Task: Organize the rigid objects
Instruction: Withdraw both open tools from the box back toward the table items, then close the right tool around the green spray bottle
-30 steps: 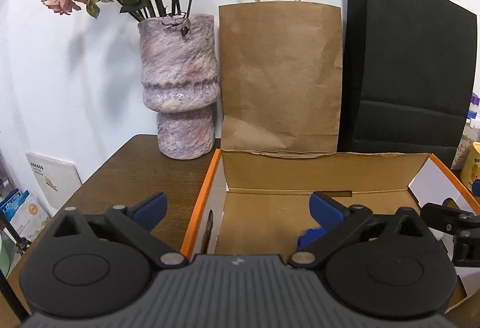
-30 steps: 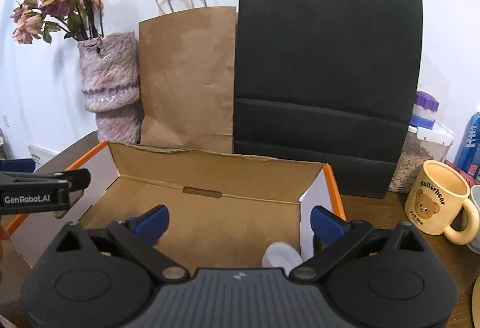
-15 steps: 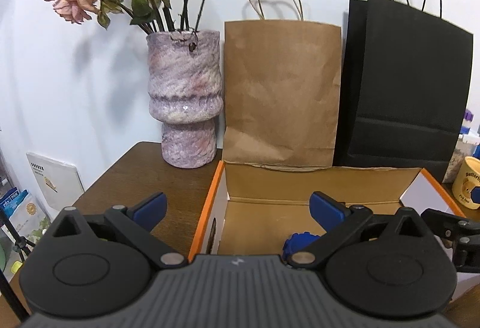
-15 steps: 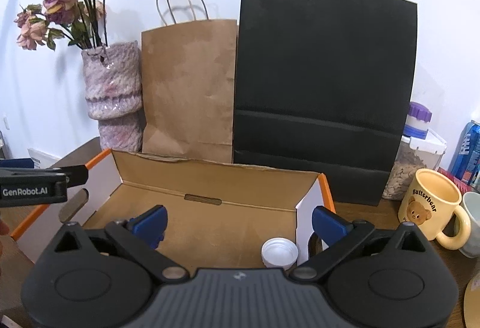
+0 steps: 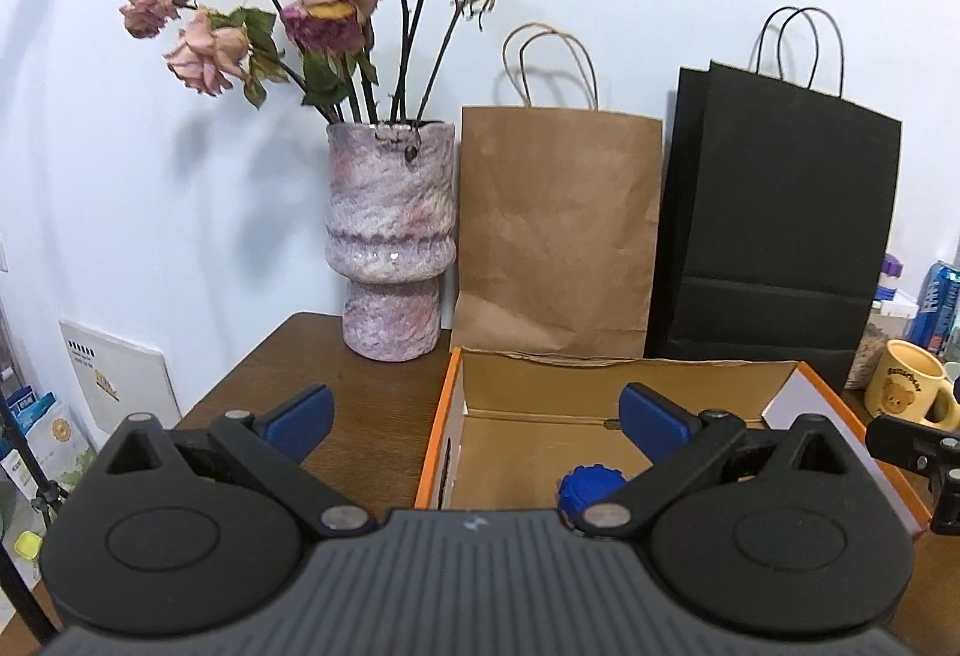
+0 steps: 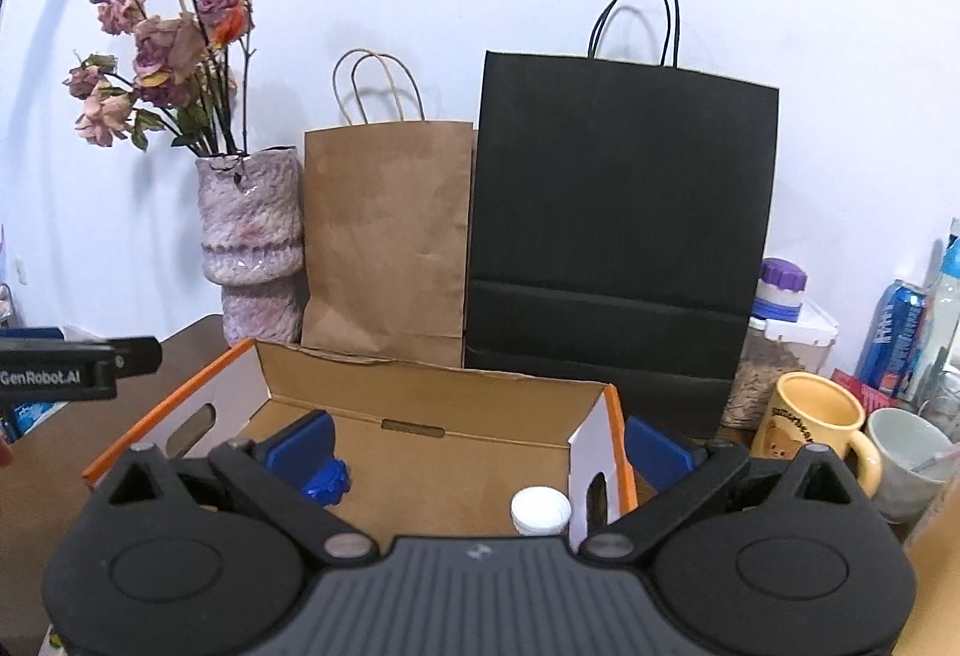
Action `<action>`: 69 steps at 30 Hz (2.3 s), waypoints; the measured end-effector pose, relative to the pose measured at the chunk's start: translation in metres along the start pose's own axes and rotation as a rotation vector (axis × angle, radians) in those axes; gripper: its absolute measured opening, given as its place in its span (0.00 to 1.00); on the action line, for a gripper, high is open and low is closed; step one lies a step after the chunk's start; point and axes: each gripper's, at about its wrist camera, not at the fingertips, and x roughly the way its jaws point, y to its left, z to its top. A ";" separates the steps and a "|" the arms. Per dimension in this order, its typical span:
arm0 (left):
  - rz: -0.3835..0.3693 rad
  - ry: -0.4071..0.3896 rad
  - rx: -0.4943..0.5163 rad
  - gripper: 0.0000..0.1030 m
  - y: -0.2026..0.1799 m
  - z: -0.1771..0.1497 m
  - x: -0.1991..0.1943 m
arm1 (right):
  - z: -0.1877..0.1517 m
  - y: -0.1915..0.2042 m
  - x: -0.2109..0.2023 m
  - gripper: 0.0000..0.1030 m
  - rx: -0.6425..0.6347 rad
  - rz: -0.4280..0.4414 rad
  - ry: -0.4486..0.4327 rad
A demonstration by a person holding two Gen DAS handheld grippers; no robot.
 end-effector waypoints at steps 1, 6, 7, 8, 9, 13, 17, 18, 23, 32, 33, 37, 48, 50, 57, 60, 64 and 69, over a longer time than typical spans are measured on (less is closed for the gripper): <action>0.000 -0.003 0.000 1.00 0.000 -0.001 -0.004 | -0.001 0.000 -0.004 1.00 -0.002 -0.001 -0.003; -0.001 -0.011 -0.003 1.00 0.002 -0.006 -0.024 | -0.007 -0.001 -0.030 1.00 -0.013 -0.006 -0.023; -0.002 -0.015 -0.002 1.00 0.002 -0.008 -0.029 | -0.008 -0.001 -0.034 1.00 -0.013 -0.007 -0.025; -0.004 -0.018 0.000 1.00 0.002 -0.009 -0.034 | -0.009 -0.002 -0.038 1.00 -0.014 -0.007 -0.026; -0.005 -0.020 0.001 1.00 0.002 -0.010 -0.039 | -0.011 -0.002 -0.043 1.00 -0.015 -0.006 -0.028; -0.011 -0.035 0.012 1.00 0.002 -0.015 -0.058 | -0.016 -0.002 -0.060 1.00 -0.020 -0.007 -0.036; -0.023 -0.041 0.018 1.00 0.001 -0.022 -0.075 | -0.021 -0.002 -0.078 1.00 -0.025 -0.004 -0.047; -0.025 -0.040 0.023 1.00 0.001 -0.023 -0.078 | -0.023 -0.002 -0.082 1.00 -0.026 -0.003 -0.049; -0.026 -0.040 0.029 1.00 0.000 -0.031 -0.094 | -0.030 -0.001 -0.096 1.00 -0.028 -0.003 -0.044; -0.035 -0.028 0.029 1.00 0.005 -0.052 -0.124 | -0.058 0.006 -0.119 1.00 -0.041 -0.009 -0.001; -0.037 -0.027 0.032 1.00 0.006 -0.055 -0.128 | -0.062 0.007 -0.122 1.00 -0.044 -0.014 0.007; -0.038 -0.018 0.038 1.00 0.011 -0.068 -0.141 | -0.081 0.007 -0.135 1.00 -0.051 -0.020 0.028; -0.048 0.036 0.055 1.00 0.021 -0.109 -0.160 | -0.124 0.000 -0.161 1.00 -0.042 -0.059 0.082; -0.057 0.038 0.059 1.00 0.022 -0.114 -0.159 | -0.131 -0.003 -0.163 1.00 -0.036 -0.065 0.095; -0.068 0.061 0.055 1.00 0.024 -0.131 -0.152 | -0.153 -0.013 -0.169 1.00 -0.010 -0.072 0.124; -0.062 0.059 0.053 1.00 0.026 -0.133 -0.151 | -0.160 -0.016 -0.170 1.00 -0.010 -0.074 0.133; -0.064 0.059 0.046 1.00 0.027 -0.135 -0.150 | -0.163 -0.018 -0.167 1.00 -0.009 -0.084 0.143; -0.060 0.062 0.039 1.00 0.029 -0.136 -0.147 | -0.165 -0.021 -0.152 0.98 0.006 -0.098 0.167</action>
